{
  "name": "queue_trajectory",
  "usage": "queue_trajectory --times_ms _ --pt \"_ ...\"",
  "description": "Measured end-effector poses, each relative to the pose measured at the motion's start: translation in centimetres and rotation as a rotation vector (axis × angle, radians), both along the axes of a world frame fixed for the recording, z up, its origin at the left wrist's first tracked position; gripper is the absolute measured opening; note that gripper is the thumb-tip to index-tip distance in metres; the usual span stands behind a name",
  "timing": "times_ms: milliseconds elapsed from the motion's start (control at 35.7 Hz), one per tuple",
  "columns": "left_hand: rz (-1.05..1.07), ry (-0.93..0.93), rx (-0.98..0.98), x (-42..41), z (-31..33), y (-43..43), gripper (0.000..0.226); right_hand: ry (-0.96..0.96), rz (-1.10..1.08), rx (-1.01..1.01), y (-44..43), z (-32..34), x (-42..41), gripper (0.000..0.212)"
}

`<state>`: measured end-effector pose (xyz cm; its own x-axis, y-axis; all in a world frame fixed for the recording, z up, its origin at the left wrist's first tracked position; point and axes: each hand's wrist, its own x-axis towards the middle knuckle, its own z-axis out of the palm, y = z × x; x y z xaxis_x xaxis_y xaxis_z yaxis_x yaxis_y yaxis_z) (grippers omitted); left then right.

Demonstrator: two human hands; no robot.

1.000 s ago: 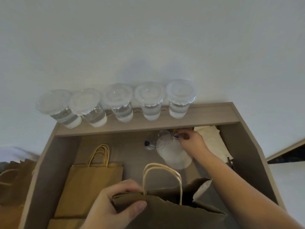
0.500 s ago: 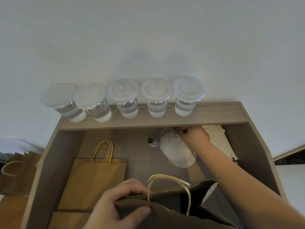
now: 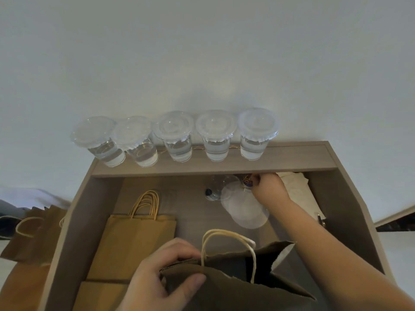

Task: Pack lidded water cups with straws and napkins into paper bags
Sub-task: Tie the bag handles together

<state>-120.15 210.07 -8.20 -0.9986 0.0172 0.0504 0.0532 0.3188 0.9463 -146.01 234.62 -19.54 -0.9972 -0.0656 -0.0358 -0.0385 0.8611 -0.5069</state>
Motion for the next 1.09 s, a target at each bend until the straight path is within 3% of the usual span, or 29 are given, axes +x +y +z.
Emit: queue_trajectory --times_ms 112,280,308,364,476,673,925,1093 --pt "-0.018 0.016 -0.051 0.3 1.1 -0.3 0.038 -0.176 0.079 -0.235 0.8 2.6 4.6 0.014" --pt "0.008 -0.145 0.238 -0.2 3.6 -0.5 0.05 -0.401 0.286 -0.61 1.6 10.5 11.8 0.014" --pt "0.021 -0.151 0.22 -0.8 4.1 -0.3 0.05 -0.406 0.314 -0.67 1.6 11.9 12.5 0.014" --pt "-0.009 -0.137 0.003 -2.0 5.0 0.2 0.025 -0.409 0.378 -0.743 1.4 14.3 13.7 0.012" --pt "-0.135 -0.181 -0.246 -4.1 6.7 1.2 0.007 -0.343 0.448 -0.724 0.9 16.9 14.6 0.006" --pt "-0.176 -0.159 -0.183 -4.5 7.2 2.2 0.005 -0.168 0.44 -0.659 0.2 16.9 16.5 0.002" --pt "-0.114 -0.231 -0.156 -3.7 7.6 1.8 0.019 0.025 0.452 -0.493 -0.2 16.6 18.6 0.027" --pt "-0.163 -0.257 -0.14 -3.6 7.5 1.7 0.024 0.092 0.454 -0.454 -0.6 17.0 19.2 0.023"
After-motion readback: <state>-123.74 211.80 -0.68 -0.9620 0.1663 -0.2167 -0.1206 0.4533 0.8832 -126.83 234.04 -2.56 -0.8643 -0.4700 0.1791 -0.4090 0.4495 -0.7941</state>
